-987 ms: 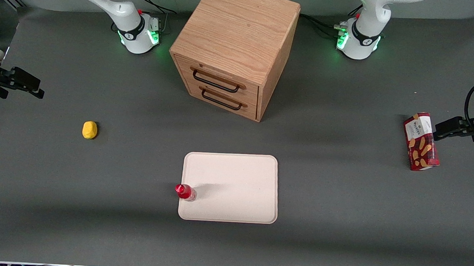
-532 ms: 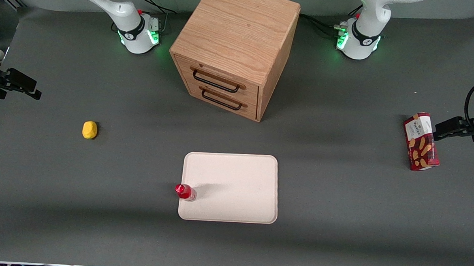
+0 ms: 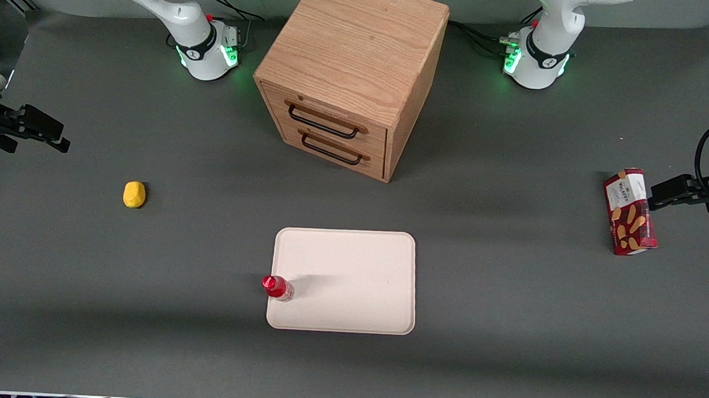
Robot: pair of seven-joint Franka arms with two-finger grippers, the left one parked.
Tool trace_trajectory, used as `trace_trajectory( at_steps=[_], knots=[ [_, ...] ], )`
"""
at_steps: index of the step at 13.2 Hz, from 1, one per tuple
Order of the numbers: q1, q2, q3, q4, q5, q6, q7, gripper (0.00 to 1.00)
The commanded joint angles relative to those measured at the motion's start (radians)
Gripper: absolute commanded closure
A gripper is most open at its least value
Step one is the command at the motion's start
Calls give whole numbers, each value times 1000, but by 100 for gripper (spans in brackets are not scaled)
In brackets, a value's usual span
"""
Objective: Place coke bottle on tray
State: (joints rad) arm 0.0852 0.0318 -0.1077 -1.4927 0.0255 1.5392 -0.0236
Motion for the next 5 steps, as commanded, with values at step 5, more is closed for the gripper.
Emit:
trace_trajectory(
  at_steps=[5],
  knots=[
    [8, -13, -18, -15, 10, 19, -50, 0]
  ],
)
